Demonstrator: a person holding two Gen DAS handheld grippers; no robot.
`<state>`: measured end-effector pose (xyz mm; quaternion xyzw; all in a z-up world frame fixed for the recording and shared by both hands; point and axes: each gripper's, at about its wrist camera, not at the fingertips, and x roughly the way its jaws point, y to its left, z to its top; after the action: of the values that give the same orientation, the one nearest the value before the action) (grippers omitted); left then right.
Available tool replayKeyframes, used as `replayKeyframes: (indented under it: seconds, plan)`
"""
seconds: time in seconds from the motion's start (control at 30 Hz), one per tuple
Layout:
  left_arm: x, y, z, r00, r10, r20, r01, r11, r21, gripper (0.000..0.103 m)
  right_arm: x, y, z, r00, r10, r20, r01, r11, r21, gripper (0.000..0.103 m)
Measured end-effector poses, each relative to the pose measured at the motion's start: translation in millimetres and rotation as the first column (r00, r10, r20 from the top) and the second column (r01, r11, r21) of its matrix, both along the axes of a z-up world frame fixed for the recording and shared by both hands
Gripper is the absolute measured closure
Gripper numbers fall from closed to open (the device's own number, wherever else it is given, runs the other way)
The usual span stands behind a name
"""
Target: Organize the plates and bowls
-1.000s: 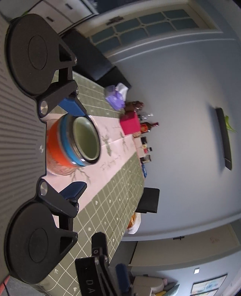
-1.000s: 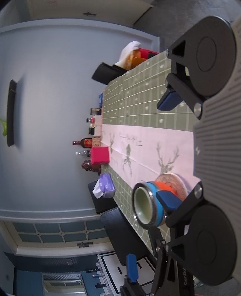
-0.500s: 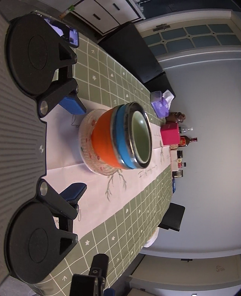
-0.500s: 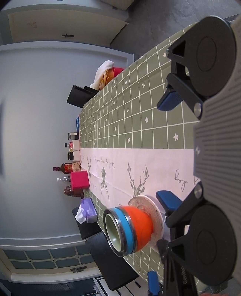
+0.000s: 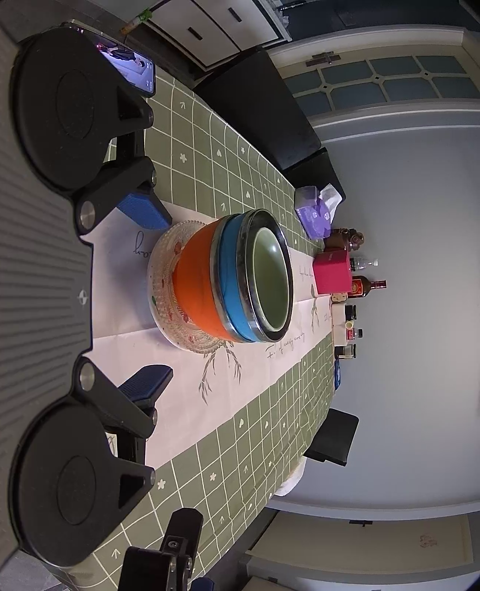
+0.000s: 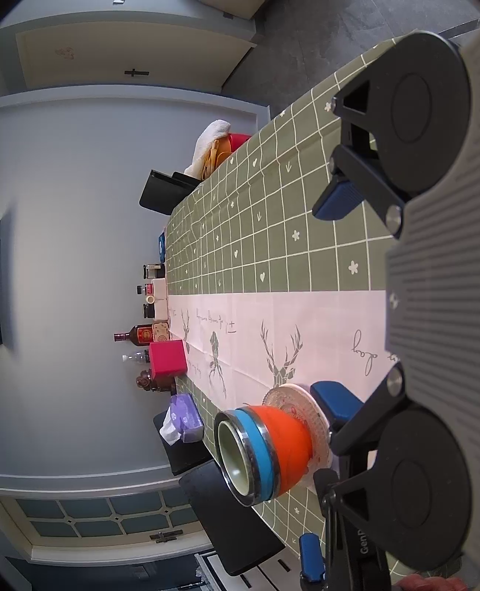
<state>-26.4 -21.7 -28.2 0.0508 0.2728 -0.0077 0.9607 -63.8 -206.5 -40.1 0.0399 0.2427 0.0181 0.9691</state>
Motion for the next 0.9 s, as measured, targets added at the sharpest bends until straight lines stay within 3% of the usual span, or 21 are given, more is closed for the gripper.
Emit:
replayKeyframes:
  seconds: [0.9]
  plan:
    - [-2.3, 1.1, 9.0, 1.0, 0.003, 0.023, -0.002, 1.0, -0.013, 0.006, -4.7, -4.6, 1.2, 1.0, -0.01, 0.016, 0.009, 0.999, 0.032, 0.011]
